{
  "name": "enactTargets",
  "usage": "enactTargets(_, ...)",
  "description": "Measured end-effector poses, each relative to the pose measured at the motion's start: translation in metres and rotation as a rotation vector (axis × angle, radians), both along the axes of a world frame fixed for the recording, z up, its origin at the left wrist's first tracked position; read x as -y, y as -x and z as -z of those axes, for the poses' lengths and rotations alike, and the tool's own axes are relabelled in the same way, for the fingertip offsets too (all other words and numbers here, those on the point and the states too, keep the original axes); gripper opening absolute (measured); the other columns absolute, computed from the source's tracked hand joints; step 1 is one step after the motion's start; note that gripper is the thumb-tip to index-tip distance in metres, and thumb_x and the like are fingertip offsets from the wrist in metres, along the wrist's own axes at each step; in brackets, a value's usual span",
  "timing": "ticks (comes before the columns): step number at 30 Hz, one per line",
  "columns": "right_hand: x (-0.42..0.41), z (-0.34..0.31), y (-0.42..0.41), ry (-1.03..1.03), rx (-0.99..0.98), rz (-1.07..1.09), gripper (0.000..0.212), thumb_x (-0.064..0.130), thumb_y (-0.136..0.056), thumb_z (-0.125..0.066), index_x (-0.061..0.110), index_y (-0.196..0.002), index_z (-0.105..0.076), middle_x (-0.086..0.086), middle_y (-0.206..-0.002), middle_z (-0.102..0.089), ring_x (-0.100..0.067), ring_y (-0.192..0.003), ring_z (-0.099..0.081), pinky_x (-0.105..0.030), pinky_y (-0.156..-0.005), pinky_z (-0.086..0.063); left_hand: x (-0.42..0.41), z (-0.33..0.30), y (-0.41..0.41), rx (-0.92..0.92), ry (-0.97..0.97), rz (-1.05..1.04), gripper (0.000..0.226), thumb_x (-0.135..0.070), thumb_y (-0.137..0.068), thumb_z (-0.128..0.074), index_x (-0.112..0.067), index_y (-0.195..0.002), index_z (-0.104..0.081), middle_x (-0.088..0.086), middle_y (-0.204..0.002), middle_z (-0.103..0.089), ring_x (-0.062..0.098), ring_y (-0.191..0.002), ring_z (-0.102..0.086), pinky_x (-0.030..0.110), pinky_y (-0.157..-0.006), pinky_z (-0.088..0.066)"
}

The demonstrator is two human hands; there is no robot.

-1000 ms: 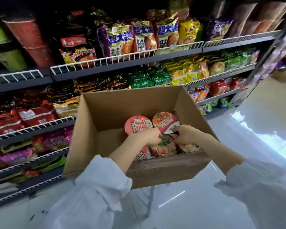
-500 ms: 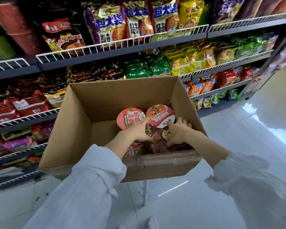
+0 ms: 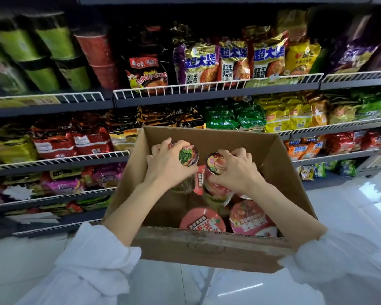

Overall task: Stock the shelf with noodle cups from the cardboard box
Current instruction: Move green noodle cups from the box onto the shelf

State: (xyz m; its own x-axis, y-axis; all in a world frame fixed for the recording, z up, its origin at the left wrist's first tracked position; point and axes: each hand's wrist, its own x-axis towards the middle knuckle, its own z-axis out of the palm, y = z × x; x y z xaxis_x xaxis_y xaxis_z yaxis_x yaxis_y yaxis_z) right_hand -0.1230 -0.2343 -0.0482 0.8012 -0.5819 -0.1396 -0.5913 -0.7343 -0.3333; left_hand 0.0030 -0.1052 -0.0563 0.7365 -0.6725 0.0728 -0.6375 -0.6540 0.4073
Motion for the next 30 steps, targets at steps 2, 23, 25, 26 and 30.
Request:
enactTargets(2,-0.023,-0.016,-0.029,0.029,0.059,-0.029,0.085,0.053,-0.073,-0.064,0.024,-0.145,-0.030,-0.019,-0.137,-0.032,-0.041,-0.124,-0.034,-0.048,-0.103,-0.036,-0.025,-0.020,-0.021,0.072,0.072,-0.060,0.063,-0.061,-0.075,-0.061,-0.041,-0.132,-0.042,0.005,-0.152,-0.030,0.033,-0.140,-0.022,0.051,-0.112,-0.025)
enactTargets(23,-0.346,-0.125,-0.453,0.093,0.529,-0.414,0.073,0.050,-0.076,-0.065,0.028,-0.141,-0.040,-0.010,-0.145,-0.034,-0.035,-0.133,-0.027,-0.042,-0.111,-0.026,-0.364,-0.153,-0.367,0.374,0.268,-0.591,0.061,-0.067,-0.068,-0.061,-0.038,-0.122,-0.053,0.003,-0.143,-0.041,0.034,-0.129,-0.035,0.051,-0.100,-0.031)
enactTargets(25,-0.365,-0.128,-0.499,0.091,0.559,-0.446,0.071,0.052,-0.077,-0.064,0.029,-0.140,-0.041,-0.009,-0.143,-0.036,-0.033,-0.133,-0.028,-0.041,-0.110,-0.025,-0.384,-0.157,-0.410,0.369,0.266,-0.622,0.059,-0.065,-0.069,-0.061,-0.037,-0.120,-0.053,0.003,-0.142,-0.042,0.035,-0.128,-0.035,0.051,-0.101,-0.030)
enactTargets(26,-0.373,-0.128,-0.523,0.094,0.562,-0.464,0.071,0.053,-0.078,-0.063,0.029,-0.140,-0.041,-0.009,-0.144,-0.035,-0.033,-0.133,-0.028,-0.042,-0.109,-0.026,-0.393,-0.159,-0.430,0.372,0.268,-0.637,0.058,-0.065,-0.069,-0.061,-0.037,-0.119,-0.052,0.004,-0.141,-0.043,0.035,-0.128,-0.035,0.051,-0.101,-0.030)
enactTargets(30,-0.396,-0.129,-0.620,0.132,0.535,-0.525,0.072,0.057,-0.079,-0.059,0.030,-0.142,-0.037,-0.011,-0.148,-0.029,-0.035,-0.136,-0.023,-0.045,-0.110,-0.026,-0.419,-0.164,-0.512,0.391,0.274,-0.679,0.057,-0.062,-0.070,-0.062,-0.036,-0.120,-0.053,0.004,-0.137,-0.045,0.035,-0.127,-0.035,0.052,-0.102,-0.027)
